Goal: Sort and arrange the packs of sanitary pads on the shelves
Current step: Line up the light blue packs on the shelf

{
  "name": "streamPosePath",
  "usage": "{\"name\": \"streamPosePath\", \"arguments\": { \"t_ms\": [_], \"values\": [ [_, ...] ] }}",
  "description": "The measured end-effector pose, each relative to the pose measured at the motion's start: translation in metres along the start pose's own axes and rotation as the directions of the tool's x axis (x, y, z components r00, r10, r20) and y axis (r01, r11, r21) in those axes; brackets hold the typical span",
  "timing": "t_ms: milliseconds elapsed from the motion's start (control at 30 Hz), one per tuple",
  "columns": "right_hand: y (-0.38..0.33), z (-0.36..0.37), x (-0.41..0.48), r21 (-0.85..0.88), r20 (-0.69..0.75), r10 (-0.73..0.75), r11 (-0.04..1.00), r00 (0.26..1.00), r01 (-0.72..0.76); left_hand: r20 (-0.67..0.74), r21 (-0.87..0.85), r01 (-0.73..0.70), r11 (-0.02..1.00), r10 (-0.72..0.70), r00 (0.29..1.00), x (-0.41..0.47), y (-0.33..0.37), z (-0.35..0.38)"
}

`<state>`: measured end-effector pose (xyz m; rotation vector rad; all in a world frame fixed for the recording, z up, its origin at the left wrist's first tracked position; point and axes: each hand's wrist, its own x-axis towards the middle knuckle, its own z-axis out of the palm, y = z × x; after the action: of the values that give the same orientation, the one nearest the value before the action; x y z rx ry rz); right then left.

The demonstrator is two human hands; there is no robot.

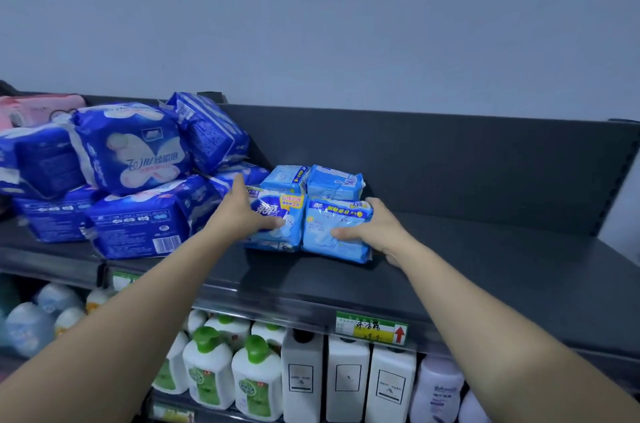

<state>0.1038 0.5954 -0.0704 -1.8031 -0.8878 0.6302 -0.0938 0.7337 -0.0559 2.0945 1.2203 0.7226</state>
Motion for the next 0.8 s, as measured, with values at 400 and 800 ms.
{"name": "streamPosePath", "arguments": {
  "t_ms": [400,800],
  "values": [
    [0.001,0.008,-0.011,-0.305,-0.370,-0.374,0.913,0.850,0.269,0.082,-0.236,0.074,0.969,-0.056,0.995,0.000,-0.015,0.001],
    [0.017,-0.006,0.009,0.197,0.136,0.082,0.975,0.987,-0.108,0.234,-0.548,0.209,0.810,-0.091,0.968,-0.003,-0.031,0.003]
  ]
}}
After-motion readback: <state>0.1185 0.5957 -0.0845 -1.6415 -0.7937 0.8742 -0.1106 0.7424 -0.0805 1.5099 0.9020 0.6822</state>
